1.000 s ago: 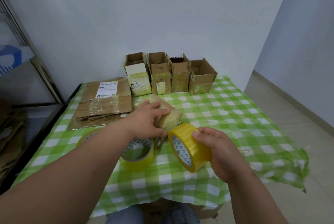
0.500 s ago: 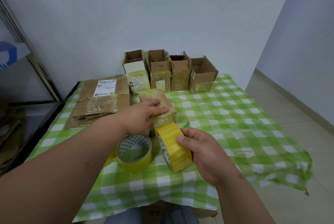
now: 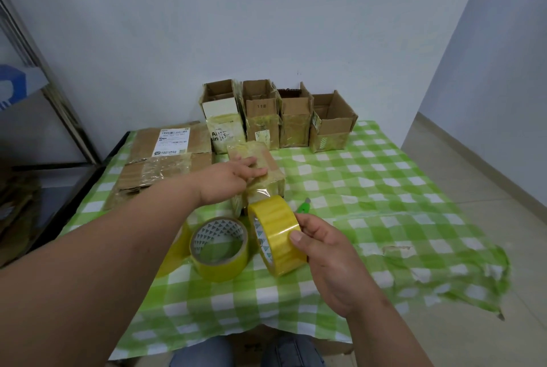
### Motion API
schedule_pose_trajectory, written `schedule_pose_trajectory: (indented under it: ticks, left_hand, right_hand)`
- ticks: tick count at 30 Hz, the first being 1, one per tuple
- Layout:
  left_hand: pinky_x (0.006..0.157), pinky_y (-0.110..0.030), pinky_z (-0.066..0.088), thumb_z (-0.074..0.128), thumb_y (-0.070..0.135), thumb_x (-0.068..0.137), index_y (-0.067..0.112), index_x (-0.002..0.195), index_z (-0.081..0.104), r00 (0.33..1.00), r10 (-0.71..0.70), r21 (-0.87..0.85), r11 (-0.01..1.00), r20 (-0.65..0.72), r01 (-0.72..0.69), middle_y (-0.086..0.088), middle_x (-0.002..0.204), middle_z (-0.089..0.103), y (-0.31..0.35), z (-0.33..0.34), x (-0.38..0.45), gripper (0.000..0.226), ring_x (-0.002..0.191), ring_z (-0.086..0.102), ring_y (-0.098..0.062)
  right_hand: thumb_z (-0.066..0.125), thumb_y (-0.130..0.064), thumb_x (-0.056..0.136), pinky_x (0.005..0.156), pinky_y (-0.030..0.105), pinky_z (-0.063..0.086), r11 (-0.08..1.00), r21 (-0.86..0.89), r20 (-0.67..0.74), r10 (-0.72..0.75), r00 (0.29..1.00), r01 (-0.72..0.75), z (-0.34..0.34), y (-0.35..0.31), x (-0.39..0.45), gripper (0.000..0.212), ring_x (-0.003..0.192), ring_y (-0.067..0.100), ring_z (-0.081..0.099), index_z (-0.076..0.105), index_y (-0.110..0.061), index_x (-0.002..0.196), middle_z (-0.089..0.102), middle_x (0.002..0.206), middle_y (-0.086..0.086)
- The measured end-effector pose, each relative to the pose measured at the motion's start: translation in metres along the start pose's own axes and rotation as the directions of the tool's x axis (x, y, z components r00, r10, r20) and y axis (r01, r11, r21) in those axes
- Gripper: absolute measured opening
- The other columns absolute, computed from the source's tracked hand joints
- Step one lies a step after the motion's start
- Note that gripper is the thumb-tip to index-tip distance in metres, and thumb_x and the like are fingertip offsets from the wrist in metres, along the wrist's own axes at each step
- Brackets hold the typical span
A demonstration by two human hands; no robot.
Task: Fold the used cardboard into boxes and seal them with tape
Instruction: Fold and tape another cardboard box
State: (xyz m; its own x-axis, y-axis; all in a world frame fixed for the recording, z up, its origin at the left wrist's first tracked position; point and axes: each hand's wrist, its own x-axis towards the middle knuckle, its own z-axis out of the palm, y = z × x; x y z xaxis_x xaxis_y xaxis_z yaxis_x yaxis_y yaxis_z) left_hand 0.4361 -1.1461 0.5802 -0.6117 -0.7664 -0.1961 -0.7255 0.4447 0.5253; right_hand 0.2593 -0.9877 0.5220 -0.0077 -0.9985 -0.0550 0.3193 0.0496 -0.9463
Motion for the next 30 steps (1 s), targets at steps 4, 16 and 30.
schedule_pose_trajectory:
  ticks: [4,16,30]
  left_hand:
    - [0.121,-0.034,0.018,0.058,0.036,0.097,0.036,0.135,0.056,0.987,-0.022,-0.050,0.999,-0.159,0.015,0.010,0.159,0.029,-0.002,0.008,0.003,0.038,0.147,0.025,-0.014]
    - [0.120,-0.037,0.023,0.065,0.024,0.094,0.029,0.134,0.058,0.944,0.037,0.056,0.998,-0.329,-0.020,0.008,0.153,0.041,-0.008,0.023,0.011,0.041,0.146,0.028,-0.016]
    - [0.117,-0.034,0.029,0.063,0.021,0.096,0.028,0.133,0.060,0.947,-0.025,-0.059,0.998,-0.319,0.006,0.013,0.149,0.045,-0.020,0.003,0.013,0.038,0.139,0.040,-0.013]
  right_hand:
    - [0.064,-0.016,0.079,0.081,0.026,0.053,1.000,-0.011,0.065,0.007,0.998,-0.006,-0.007,0.001,0.001,0.040,0.100,0.020,0.068,0.066,-0.007,0.118,0.072,0.109,0.011]
    - [0.070,-0.018,0.082,0.081,0.024,0.052,0.996,-0.066,0.088,0.068,0.994,-0.062,-0.007,0.002,0.007,0.032,0.092,0.017,0.067,0.067,-0.003,0.110,0.073,0.100,0.009]
    - [0.063,-0.030,0.084,0.082,0.027,0.052,0.984,-0.173,0.089,0.050,0.995,-0.034,-0.004,0.001,0.007,0.036,0.094,0.018,0.066,0.066,-0.007,0.112,0.072,0.104,0.010]
